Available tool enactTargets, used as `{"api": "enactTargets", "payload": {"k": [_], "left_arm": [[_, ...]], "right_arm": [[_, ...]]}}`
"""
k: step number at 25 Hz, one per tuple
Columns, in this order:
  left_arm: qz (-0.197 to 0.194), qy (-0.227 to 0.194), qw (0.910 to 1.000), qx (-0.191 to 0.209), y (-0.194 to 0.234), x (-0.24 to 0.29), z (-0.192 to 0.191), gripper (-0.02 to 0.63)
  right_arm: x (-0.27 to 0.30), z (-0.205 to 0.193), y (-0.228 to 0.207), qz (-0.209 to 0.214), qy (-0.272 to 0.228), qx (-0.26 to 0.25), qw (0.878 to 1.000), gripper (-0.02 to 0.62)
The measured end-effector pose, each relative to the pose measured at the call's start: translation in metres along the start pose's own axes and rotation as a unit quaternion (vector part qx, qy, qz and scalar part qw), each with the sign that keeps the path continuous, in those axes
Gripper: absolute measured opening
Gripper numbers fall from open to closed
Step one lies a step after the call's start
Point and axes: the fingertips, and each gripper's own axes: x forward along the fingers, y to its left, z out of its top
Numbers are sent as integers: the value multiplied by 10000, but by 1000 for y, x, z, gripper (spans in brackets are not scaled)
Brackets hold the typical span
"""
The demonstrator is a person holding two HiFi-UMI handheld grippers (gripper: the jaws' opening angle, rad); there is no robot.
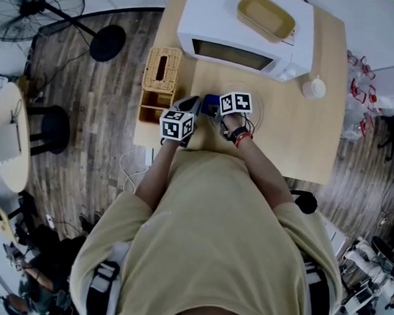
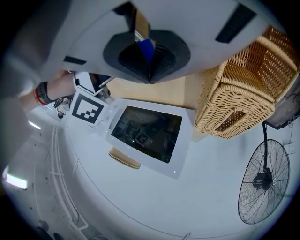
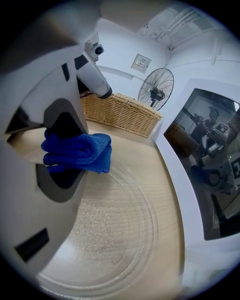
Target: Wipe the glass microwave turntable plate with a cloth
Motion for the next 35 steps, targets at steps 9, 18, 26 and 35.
{"api": "enactTargets", "payload": {"k": [9,18,26,35], "left_arm": [[-116,34,9999,-4,-8,4,3,20],[-155,141,9997,109,-18,8,-6,20],[-208,223,9994,131,-23,14,-12,20],[-397,314,9985,204,-35,23,-13,20]], "right_arm": [[-12,-2,-13,-171,-35,-44,9998,147],[-27,-10,-29,-233,-55,17,9997,147],[-40,-15,-45,-297,-138,123,9994,147],[-56,-20,-62,-351,-227,378,9984,146]]}}
